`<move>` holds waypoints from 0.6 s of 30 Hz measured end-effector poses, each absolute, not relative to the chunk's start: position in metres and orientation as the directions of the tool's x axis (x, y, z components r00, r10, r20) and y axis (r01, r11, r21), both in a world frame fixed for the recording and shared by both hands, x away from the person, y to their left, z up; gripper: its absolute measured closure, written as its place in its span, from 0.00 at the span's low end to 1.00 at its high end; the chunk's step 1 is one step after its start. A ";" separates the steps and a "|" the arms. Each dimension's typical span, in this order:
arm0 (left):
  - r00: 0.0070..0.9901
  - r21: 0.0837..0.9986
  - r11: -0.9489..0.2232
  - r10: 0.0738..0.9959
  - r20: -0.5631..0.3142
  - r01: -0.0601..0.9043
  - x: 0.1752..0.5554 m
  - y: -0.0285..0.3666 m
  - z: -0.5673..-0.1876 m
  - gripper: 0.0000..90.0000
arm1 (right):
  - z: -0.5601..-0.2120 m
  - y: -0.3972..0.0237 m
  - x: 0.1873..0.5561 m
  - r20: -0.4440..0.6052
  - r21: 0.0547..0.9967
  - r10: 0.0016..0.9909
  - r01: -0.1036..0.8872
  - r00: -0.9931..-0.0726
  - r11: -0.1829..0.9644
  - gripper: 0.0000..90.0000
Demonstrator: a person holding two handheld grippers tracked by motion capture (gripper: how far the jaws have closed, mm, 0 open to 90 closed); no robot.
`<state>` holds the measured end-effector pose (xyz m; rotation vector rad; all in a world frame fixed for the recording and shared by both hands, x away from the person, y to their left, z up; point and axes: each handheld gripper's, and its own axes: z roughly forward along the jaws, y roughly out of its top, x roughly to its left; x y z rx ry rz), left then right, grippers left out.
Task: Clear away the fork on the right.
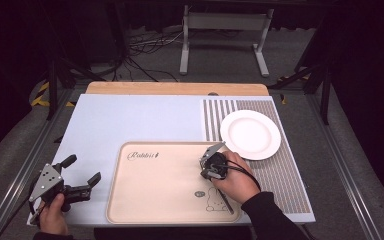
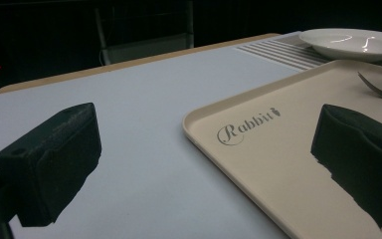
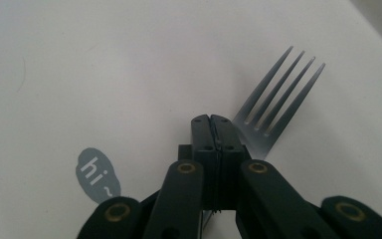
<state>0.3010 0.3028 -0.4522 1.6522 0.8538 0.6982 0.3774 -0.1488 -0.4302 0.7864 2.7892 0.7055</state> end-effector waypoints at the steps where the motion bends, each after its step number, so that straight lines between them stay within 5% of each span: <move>1: 0.567 0.973 -0.145 0.823 0.017 0.180 0.301 0.303 -0.452 0.00 | -0.430 -0.149 0.377 -0.027 0.480 0.529 0.453 -0.848 0.751 1.00; 18: 0.567 0.973 -0.145 0.823 0.018 0.180 0.301 0.303 -0.452 0.00 | -0.429 -0.165 0.383 -0.032 0.476 0.573 0.492 -0.819 0.729 1.00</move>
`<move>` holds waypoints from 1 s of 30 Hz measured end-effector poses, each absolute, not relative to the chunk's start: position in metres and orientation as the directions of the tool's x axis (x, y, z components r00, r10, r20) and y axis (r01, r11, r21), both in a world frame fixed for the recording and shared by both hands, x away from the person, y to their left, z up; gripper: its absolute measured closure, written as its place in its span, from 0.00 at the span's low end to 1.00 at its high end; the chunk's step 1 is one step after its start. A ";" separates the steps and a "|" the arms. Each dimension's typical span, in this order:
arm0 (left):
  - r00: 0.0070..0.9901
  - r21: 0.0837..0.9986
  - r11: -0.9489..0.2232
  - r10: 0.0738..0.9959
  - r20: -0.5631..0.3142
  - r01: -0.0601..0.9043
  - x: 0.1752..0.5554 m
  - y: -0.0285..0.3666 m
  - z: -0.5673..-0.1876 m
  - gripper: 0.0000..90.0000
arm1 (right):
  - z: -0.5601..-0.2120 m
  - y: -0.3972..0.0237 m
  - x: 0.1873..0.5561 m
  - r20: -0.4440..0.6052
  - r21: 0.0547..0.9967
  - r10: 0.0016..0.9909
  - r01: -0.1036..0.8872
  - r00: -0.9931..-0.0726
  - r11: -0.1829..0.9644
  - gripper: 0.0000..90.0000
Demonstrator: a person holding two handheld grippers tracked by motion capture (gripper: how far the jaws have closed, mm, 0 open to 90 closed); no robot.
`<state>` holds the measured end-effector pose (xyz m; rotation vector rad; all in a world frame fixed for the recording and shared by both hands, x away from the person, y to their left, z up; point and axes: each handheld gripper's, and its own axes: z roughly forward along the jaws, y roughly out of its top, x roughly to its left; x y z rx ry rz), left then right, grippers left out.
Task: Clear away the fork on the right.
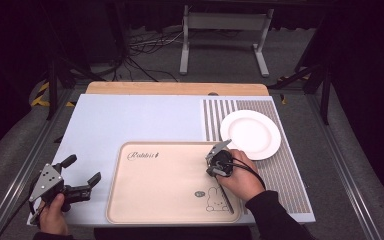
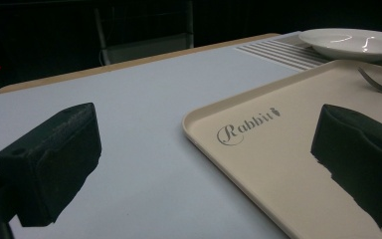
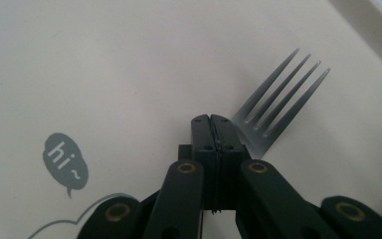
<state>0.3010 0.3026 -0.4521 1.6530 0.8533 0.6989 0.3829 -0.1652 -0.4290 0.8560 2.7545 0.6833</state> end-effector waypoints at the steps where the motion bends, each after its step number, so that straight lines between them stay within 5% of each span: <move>1: 0.567 0.973 -0.145 0.823 0.018 0.180 0.301 0.303 -0.452 0.00 | -0.429 -0.166 0.383 -0.031 0.476 0.581 0.499 -0.813 0.724 1.00; 30: 0.565 0.974 -0.141 0.825 0.016 0.178 0.302 0.302 -0.453 0.00 | -0.429 -0.194 0.389 -0.033 0.494 0.664 0.565 -0.747 0.660 1.00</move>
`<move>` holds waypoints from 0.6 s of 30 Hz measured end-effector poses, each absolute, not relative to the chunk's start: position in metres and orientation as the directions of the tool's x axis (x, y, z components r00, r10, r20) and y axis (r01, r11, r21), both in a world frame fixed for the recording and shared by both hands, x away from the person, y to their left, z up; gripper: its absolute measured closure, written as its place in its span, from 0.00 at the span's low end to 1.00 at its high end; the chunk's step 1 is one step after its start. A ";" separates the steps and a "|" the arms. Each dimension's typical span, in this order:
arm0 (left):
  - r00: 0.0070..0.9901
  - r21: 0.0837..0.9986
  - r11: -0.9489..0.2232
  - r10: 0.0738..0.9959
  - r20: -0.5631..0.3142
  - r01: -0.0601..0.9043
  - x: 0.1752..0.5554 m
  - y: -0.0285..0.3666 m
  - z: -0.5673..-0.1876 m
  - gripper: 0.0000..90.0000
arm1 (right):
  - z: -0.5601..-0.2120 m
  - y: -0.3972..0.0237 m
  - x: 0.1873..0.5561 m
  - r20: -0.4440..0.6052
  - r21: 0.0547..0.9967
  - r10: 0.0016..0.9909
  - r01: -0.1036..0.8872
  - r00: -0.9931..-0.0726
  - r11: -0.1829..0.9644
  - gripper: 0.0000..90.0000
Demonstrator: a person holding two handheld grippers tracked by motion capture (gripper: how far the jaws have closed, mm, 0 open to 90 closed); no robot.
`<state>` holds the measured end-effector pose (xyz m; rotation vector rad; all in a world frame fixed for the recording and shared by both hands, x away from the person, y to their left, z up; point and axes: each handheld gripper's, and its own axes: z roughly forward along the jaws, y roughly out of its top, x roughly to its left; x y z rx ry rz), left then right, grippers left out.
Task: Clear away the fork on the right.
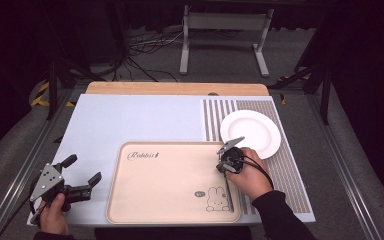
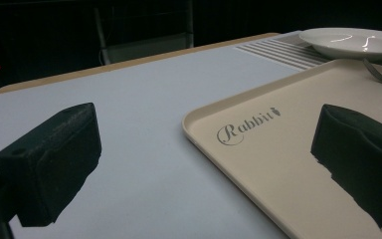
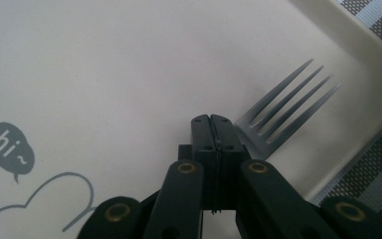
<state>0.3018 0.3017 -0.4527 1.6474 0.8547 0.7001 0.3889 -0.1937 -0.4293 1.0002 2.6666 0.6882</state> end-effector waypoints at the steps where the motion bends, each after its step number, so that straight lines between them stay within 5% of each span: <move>1: 0.566 0.974 -0.141 0.825 0.016 0.178 0.302 0.302 -0.453 0.00 | -0.429 -0.194 0.389 -0.034 0.495 0.665 0.566 -0.746 0.659 1.00; 18: 0.565 0.974 -0.139 0.825 0.014 0.180 0.302 0.302 -0.453 0.00 | -0.428 -0.199 0.388 -0.012 0.491 0.674 0.583 -0.738 0.647 0.97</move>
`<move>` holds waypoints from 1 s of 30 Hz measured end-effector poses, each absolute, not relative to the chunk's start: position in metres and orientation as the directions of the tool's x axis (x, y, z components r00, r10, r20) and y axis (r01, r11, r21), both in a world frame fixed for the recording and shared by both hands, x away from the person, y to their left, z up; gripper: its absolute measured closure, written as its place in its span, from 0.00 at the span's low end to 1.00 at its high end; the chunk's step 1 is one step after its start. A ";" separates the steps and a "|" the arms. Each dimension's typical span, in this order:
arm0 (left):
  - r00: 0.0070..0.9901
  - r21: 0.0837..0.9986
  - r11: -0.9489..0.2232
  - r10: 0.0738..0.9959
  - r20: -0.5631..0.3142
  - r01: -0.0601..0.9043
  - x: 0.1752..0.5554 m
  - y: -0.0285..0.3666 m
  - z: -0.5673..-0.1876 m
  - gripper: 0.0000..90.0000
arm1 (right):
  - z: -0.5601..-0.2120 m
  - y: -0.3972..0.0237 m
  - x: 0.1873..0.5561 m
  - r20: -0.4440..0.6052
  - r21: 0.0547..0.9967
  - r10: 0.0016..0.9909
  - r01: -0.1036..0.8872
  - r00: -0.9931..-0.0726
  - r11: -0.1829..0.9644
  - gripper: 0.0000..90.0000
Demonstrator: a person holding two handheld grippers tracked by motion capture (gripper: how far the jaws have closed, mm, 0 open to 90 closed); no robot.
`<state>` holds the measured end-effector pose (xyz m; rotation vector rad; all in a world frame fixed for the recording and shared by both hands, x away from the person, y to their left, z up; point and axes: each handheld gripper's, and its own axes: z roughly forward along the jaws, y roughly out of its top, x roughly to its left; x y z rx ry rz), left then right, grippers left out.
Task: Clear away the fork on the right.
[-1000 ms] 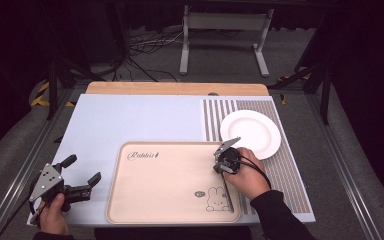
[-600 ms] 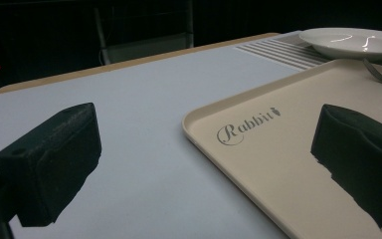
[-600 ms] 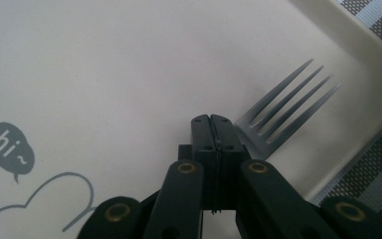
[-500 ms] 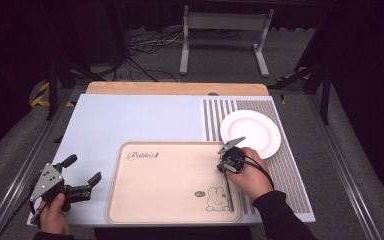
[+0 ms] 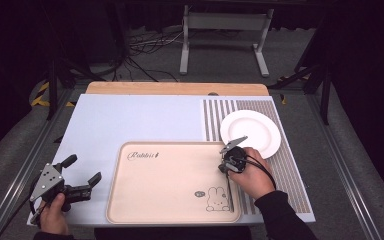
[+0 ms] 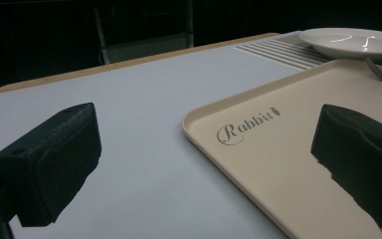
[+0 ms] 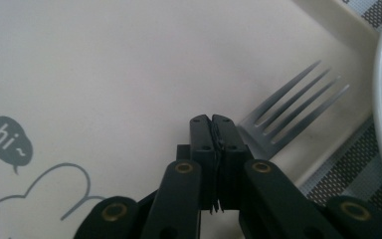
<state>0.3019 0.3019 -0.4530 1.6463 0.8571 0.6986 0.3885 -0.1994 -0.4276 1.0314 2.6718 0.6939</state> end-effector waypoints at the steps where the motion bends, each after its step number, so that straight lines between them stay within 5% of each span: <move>1: 0.564 0.974 -0.138 0.826 0.013 0.180 0.302 0.302 -0.453 0.00 | -0.426 -0.199 0.388 -0.013 0.502 0.669 0.574 -0.743 0.647 0.96; 6: 0.564 0.974 -0.139 0.825 0.014 0.180 0.302 0.302 -0.453 0.00 | -0.414 -0.198 0.386 -0.006 0.547 0.663 0.552 -0.749 0.629 0.81; 7: 0.565 0.974 -0.141 0.825 0.015 0.180 0.302 0.302 -0.453 0.00 | -0.409 -0.197 0.385 -0.003 0.571 0.648 0.531 -0.761 0.626 0.63; 11: 0.564 0.974 -0.140 0.825 0.015 0.179 0.302 0.302 -0.453 0.00 | -0.399 -0.194 0.382 0.037 0.659 0.632 0.495 -0.774 0.567 0.30; 13: 0.565 0.974 -0.140 0.825 0.015 0.179 0.302 0.302 -0.453 0.00 | -0.394 -0.193 0.380 0.023 0.681 0.619 0.466 -0.785 0.566 0.21; 22: 0.566 0.974 -0.143 0.824 0.017 0.179 0.302 0.301 -0.453 0.00 | -0.374 -0.197 0.371 -0.078 0.740 0.536 0.312 -0.840 0.596 0.17; 30: 0.566 0.974 -0.142 0.825 0.017 0.177 0.302 0.301 -0.452 0.00 | -0.364 -0.209 0.364 -0.087 0.774 0.570 0.305 -0.817 0.555 0.14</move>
